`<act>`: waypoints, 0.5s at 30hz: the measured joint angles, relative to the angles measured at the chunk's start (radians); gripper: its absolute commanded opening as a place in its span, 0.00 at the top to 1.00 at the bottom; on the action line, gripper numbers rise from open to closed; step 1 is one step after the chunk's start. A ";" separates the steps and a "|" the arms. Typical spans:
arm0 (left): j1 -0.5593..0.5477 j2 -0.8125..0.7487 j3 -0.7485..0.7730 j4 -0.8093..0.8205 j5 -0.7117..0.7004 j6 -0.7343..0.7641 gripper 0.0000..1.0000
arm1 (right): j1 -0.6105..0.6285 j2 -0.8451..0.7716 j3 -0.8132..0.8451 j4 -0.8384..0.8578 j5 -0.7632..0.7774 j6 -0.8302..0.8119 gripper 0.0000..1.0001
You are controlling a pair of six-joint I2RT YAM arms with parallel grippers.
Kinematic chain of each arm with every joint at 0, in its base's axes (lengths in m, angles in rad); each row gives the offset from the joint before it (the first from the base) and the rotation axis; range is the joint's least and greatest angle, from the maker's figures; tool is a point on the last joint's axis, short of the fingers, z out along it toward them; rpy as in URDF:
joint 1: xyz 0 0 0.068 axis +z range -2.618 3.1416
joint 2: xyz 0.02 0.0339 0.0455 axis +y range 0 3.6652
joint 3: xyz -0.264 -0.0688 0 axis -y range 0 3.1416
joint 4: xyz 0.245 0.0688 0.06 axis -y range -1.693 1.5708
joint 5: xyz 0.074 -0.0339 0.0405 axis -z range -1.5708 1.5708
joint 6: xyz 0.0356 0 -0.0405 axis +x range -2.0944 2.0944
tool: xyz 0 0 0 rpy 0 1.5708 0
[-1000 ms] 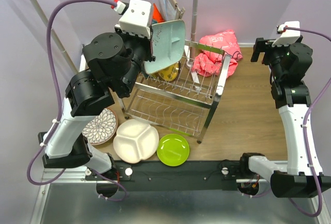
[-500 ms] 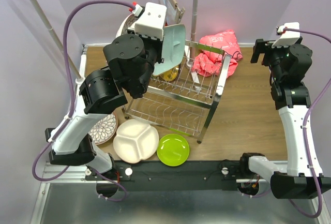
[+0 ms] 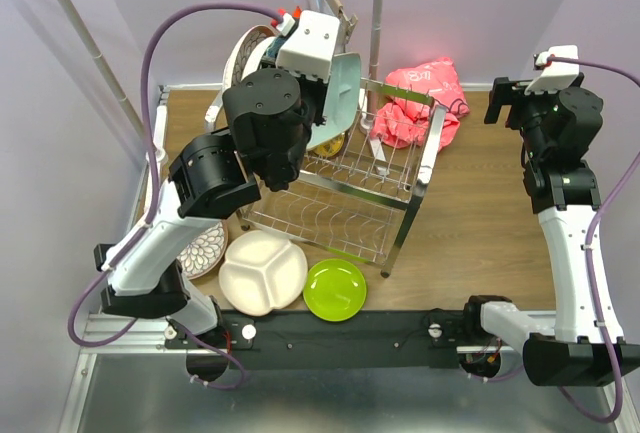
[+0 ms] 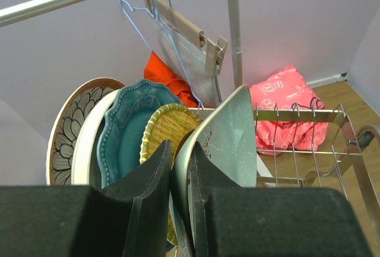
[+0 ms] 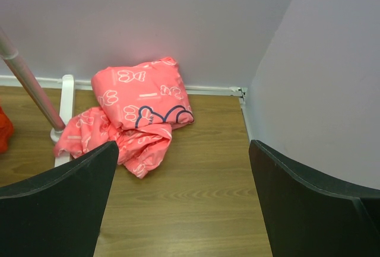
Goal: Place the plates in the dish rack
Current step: Insert the plate into the dish rack
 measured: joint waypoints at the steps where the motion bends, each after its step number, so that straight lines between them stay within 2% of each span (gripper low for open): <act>1: 0.000 0.001 -0.002 0.000 -0.001 0.000 1.00 | 0.000 0.000 0.000 0.000 0.000 0.000 0.00; 15: 0.000 0.028 -0.032 0.000 -0.027 0.008 1.00 | 0.000 -0.005 -0.008 0.000 0.000 0.000 0.00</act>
